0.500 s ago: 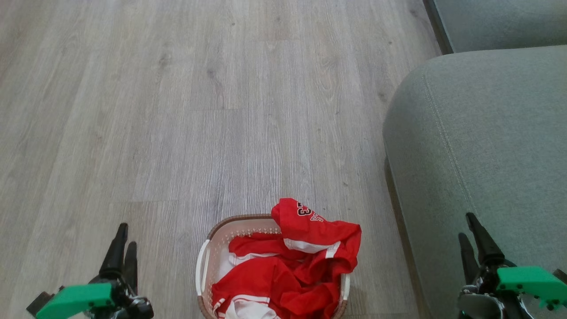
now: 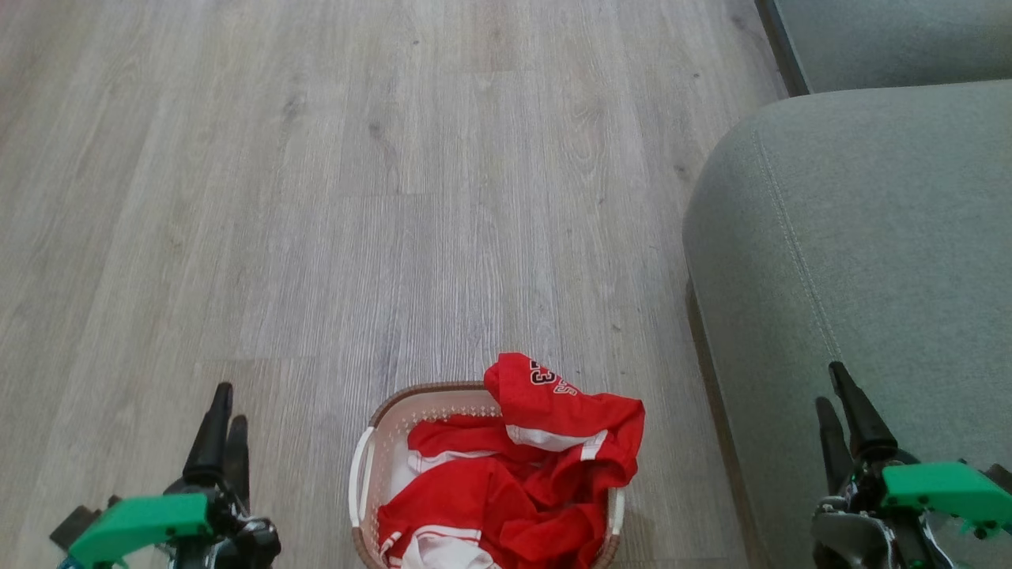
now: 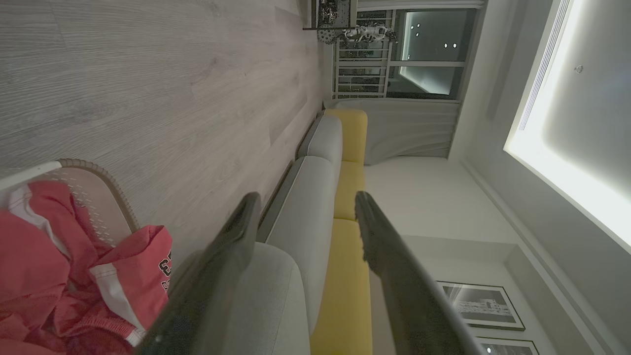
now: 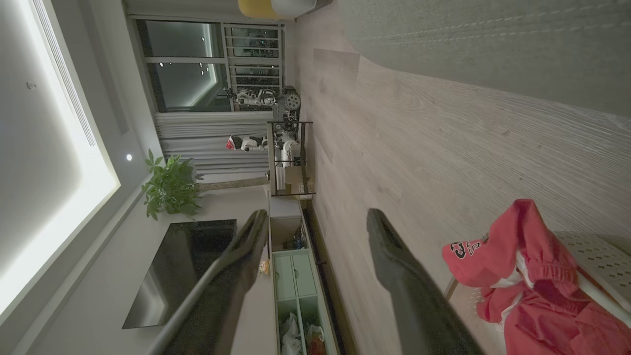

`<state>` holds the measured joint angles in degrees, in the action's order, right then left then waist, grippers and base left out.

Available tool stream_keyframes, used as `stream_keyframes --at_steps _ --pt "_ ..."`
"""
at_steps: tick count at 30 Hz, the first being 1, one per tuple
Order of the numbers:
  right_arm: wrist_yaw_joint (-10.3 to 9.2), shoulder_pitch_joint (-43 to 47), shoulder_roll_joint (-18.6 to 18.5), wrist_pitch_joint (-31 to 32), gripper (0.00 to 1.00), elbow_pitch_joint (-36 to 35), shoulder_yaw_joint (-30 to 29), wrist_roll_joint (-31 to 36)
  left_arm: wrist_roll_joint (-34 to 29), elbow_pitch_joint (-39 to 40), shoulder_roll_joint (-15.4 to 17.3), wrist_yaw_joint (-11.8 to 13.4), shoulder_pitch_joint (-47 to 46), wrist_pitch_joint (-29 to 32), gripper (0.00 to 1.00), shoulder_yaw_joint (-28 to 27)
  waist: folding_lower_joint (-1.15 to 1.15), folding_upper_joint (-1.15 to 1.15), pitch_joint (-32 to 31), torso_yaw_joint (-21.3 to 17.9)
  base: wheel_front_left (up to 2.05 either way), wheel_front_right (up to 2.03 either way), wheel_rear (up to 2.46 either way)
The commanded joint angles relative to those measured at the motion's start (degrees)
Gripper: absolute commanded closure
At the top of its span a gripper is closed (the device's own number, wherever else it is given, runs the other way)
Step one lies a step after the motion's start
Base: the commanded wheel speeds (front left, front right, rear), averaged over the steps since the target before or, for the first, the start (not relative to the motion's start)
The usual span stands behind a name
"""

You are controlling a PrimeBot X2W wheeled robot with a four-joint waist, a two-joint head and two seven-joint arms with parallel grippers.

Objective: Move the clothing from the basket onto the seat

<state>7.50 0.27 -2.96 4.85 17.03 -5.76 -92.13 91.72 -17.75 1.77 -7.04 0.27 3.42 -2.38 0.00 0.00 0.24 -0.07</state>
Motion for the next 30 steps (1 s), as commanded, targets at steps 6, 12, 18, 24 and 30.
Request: stream_keyframes --at_steps 6,12,18,24,30 --pt "0.0 -2.34 -1.56 -2.22 0.0 -3.63 1.54 2.14 -3.46 3.42 0.54 -0.1 -2.76 -1.49 0.0 0.45 0.0 0.0 -0.02 -0.06 0.0 0.0 0.0" --pt "0.0 -2.55 -2.79 -3.74 0.0 -5.14 2.98 4.4 -6.73 4.57 0.57 -0.04 -2.9 -2.49 0.0 1.04 0.0 0.0 -0.01 -0.13 0.0 0.0 0.0" --pt "0.0 -2.69 -3.54 -4.8 0.0 -6.8 3.71 8.45 -10.82 5.89 0.61 0.61 -3.12 -3.5 0.0 1.98 0.0 0.0 0.07 -0.18 0.0 0.0 0.0" --pt "0.0 -2.69 -4.2 -5.81 0.0 -8.04 4.96 12.83 -15.88 7.36 0.64 1.68 -3.31 -4.51 0.0 2.86 0.0 0.0 0.17 -0.2 0.0 0.0 0.0" --pt "0.0 -2.84 -5.12 -6.66 0.0 -9.08 6.41 16.65 -19.33 8.51 0.67 2.31 -3.35 -5.34 0.0 3.63 0.0 0.0 0.24 -0.23 0.0 0.0 0.0"
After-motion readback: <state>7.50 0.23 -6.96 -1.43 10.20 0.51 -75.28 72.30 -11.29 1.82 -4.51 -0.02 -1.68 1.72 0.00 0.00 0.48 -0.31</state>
